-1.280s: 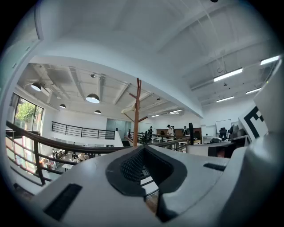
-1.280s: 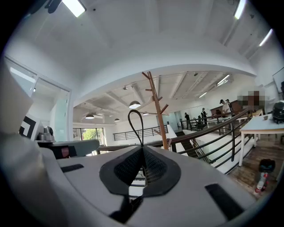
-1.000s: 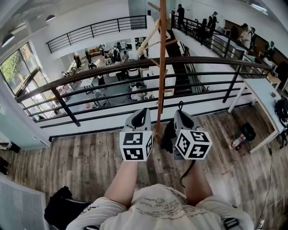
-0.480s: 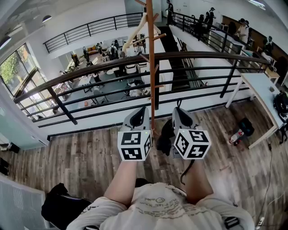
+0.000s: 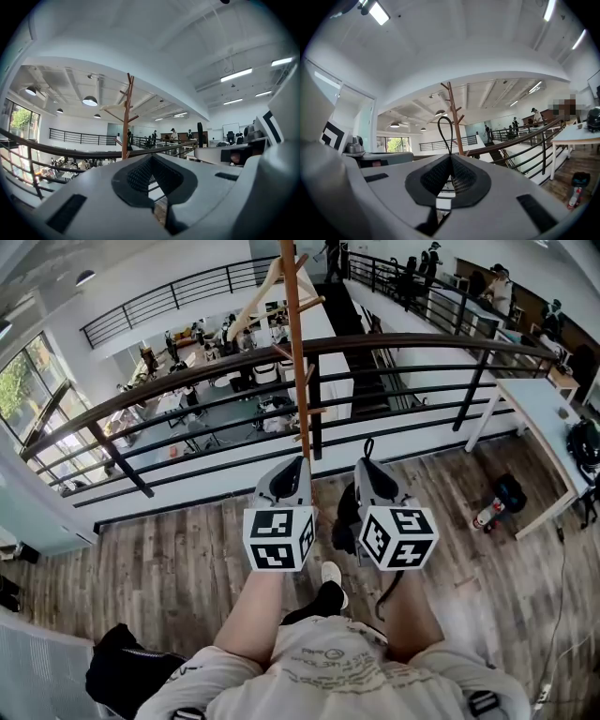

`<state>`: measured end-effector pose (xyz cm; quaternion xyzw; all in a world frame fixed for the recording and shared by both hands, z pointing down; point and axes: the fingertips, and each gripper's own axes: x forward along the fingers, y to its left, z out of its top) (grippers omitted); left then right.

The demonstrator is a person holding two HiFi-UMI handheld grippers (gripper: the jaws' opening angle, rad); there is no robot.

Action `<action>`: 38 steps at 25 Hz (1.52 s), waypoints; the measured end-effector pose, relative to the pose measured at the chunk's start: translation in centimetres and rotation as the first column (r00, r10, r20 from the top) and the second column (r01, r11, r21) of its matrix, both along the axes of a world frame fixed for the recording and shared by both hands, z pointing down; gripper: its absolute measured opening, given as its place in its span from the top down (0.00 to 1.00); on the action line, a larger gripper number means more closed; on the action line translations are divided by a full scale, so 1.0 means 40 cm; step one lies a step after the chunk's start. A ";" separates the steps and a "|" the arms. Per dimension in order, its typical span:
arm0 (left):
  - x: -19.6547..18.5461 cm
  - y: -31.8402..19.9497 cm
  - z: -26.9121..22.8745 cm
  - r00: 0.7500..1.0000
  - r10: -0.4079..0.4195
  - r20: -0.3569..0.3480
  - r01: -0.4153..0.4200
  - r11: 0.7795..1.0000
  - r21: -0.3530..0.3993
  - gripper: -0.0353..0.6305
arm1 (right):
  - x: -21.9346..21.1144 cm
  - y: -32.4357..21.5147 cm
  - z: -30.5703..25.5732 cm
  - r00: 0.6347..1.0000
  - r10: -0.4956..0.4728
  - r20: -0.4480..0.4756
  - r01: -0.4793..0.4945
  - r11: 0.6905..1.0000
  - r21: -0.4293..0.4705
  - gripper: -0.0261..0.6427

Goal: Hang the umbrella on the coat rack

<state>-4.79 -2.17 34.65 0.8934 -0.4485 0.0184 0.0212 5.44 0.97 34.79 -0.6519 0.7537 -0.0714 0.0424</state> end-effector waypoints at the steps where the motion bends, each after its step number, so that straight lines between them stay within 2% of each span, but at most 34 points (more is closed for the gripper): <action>1: 0.017 -0.012 0.003 1.000 0.003 0.002 -0.003 1.000 0.000 0.95 | 0.015 -0.010 0.003 1.000 0.001 0.000 -0.001 1.000 -0.001 0.96; 6: 0.080 -0.084 -0.001 1.000 0.022 -0.008 -0.022 1.000 0.008 0.95 | 0.059 -0.069 0.013 0.999 0.005 -0.035 -0.005 1.000 -0.006 0.96; 10: 0.137 -0.137 0.013 0.999 0.039 -0.007 -0.039 0.999 0.006 0.95 | 0.099 -0.123 0.019 1.000 -0.004 -0.029 0.004 1.000 0.001 0.96; 14: 0.178 -0.221 0.026 0.999 0.050 0.000 -0.050 0.999 0.001 0.95 | 0.136 -0.212 0.029 1.000 -0.014 -0.004 0.014 1.000 -0.004 0.96; 20: 0.261 -0.376 0.001 0.999 0.045 -0.025 -0.045 0.999 0.020 0.95 | 0.222 -0.360 0.020 0.999 -0.031 -0.025 0.031 1.000 -0.004 0.96; 38: 0.292 -0.795 -0.071 0.999 -0.032 -0.040 0.033 0.998 0.044 0.95 | 0.262 -0.794 -0.075 0.989 -0.138 -0.046 0.139 0.990 0.024 0.96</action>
